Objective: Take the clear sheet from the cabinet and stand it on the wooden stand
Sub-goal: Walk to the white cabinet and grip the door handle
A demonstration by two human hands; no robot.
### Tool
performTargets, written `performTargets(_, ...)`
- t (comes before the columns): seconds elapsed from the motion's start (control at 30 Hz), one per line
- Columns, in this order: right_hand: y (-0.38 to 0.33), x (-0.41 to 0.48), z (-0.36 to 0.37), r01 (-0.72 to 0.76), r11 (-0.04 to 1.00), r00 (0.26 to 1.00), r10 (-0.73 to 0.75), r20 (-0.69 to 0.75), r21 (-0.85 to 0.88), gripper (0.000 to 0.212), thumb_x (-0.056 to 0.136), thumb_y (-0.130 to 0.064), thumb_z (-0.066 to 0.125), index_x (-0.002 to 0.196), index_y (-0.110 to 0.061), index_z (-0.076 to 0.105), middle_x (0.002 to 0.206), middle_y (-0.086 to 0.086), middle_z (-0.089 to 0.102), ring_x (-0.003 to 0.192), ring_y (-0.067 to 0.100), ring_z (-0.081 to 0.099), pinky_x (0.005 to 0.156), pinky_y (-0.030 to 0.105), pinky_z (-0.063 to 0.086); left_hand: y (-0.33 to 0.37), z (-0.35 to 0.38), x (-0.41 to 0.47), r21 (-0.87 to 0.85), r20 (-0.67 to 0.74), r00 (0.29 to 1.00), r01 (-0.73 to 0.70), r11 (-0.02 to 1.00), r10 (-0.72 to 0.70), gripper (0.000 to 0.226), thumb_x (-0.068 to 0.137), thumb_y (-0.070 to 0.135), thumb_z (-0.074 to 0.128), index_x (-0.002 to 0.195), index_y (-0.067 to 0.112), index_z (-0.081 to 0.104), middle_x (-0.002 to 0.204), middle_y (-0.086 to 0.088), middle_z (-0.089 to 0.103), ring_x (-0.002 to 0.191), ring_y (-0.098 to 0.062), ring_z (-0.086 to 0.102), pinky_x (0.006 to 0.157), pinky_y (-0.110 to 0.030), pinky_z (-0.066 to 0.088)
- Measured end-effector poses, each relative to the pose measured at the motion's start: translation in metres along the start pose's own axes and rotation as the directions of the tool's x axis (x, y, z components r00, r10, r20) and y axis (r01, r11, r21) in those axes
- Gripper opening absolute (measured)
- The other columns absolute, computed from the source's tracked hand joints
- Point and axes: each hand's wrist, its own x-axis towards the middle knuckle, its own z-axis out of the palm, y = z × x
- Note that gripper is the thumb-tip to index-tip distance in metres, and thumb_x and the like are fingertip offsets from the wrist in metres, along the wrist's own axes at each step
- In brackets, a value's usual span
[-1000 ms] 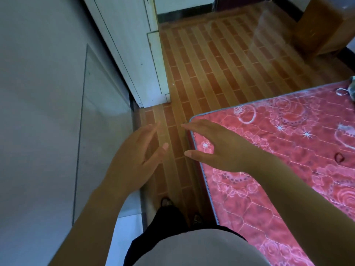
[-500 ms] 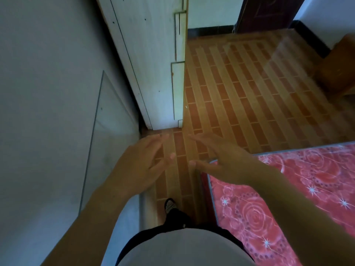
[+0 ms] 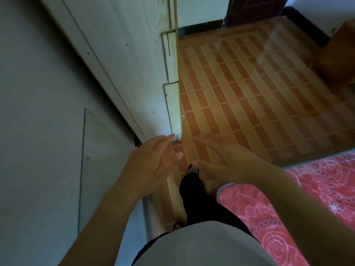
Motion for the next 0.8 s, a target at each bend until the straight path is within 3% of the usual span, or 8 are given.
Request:
performTargets(0.07, 0.018, 0.024, -0.019, -0.040, 0.999, 0.999, 0.040, -0.027, -0.008, 0.062, 0.082, -0.059, 0.048, 0.138, -0.039, 0.029, 0.146, -0.015, 0.034, 0.128, 0.004, 0.034, 0.103, 0.028, 0.032, 0.007, -0.009, 0.043, -0.016, 0.030, 0.999, -0.030, 0.999, 0.031, 0.077, 0.075, 0.073, 0.023, 0.141, 0.032, 0.027, 0.147, 0.008, 0.033, 0.134, -0.009, 0.030, 0.110, -0.044, 0.028)
performTargets(0.17, 0.044, 0.060, -0.057, -0.055, 0.998, 0.992, 0.056, -0.113, 0.016, 0.057, 0.084, -0.054, 0.051, 0.136, -0.039, 0.032, 0.142, -0.017, 0.037, 0.117, -0.005, 0.038, 0.097, 0.019, 0.038, 0.015, -0.019, 0.118, 0.016, 0.068, 0.995, -0.067, 0.998, 0.066, 0.077, 0.076, 0.074, 0.023, 0.141, 0.034, 0.027, 0.147, 0.009, 0.033, 0.134, -0.009, 0.029, 0.110, -0.046, 0.027)
performTargets(0.23, 0.060, 0.083, -0.088, -0.083, 0.997, 0.984, 0.083, -0.156, 0.010, 0.058, 0.084, -0.053, 0.051, 0.136, -0.038, 0.033, 0.140, -0.014, 0.039, 0.116, -0.002, 0.040, 0.091, 0.017, 0.039, 0.022, -0.025, 0.168, 0.017, 0.099, 0.991, -0.092, 0.996, 0.090, 0.076, 0.076, 0.078, 0.021, 0.140, 0.037, 0.025, 0.148, 0.011, 0.032, 0.134, -0.008, 0.028, 0.110, -0.047, 0.026)
performTargets(0.37, 0.098, 0.118, -0.152, -0.136, 0.991, 0.972, 0.135, -0.190, 0.010, 0.061, 0.083, -0.055, 0.051, 0.137, -0.039, 0.029, 0.144, -0.015, 0.034, 0.124, 0.004, 0.037, 0.093, 0.021, 0.032, 0.051, -0.035, 0.253, 0.025, 0.130, 0.980, -0.156, 0.988, 0.151, 0.072, 0.079, 0.074, 0.021, 0.140, 0.036, 0.026, 0.147, 0.012, 0.032, 0.133, -0.005, 0.028, 0.111, -0.038, 0.025)
performTargets(0.5, 0.135, 0.131, -0.204, -0.228, 0.973, 0.943, 0.229, -0.242, 0.032, 0.064, 0.080, -0.061, 0.048, 0.138, -0.042, 0.026, 0.148, -0.014, 0.027, 0.131, 0.010, 0.033, 0.100, 0.030, 0.035, 0.078, -0.043, 0.323, 0.037, 0.215, 0.963, -0.175, 0.984, 0.163, 0.076, 0.075, 0.076, 0.020, 0.141, 0.038, 0.024, 0.148, 0.016, 0.027, 0.135, -0.002, 0.022, 0.112, -0.032, 0.022)
performTargets(0.63, 0.169, 0.134, -0.232, -0.280, 0.958, 0.903, 0.284, -0.323, 0.058, 0.064, 0.083, -0.058, 0.049, 0.139, -0.035, 0.029, 0.146, -0.013, 0.032, 0.128, 0.009, 0.037, 0.093, 0.021, 0.031, 0.106, -0.038, 0.382, 0.053, 0.305, 0.920, -0.274, 0.960, 0.246, 0.066, 0.083, 0.066, 0.028, 0.141, 0.035, 0.024, 0.146, 0.017, 0.028, 0.135, -0.004, 0.023, 0.105, -0.023, 0.019)
performTargets(0.8, 0.208, 0.136, -0.258, -0.308, 0.938, 0.855, 0.346, -0.386, 0.158, 0.065, 0.082, -0.057, 0.049, 0.139, -0.030, 0.032, 0.142, -0.011, 0.038, 0.125, 0.006, 0.040, 0.093, 0.018, 0.030, 0.145, -0.018, 0.448, 0.021, 0.364, 0.865, -0.378, 0.926, 0.345, 0.059, 0.089, 0.057, 0.032, 0.142, 0.034, 0.026, 0.149, 0.013, 0.028, 0.134, -0.002, 0.023, 0.108, -0.029, 0.024)
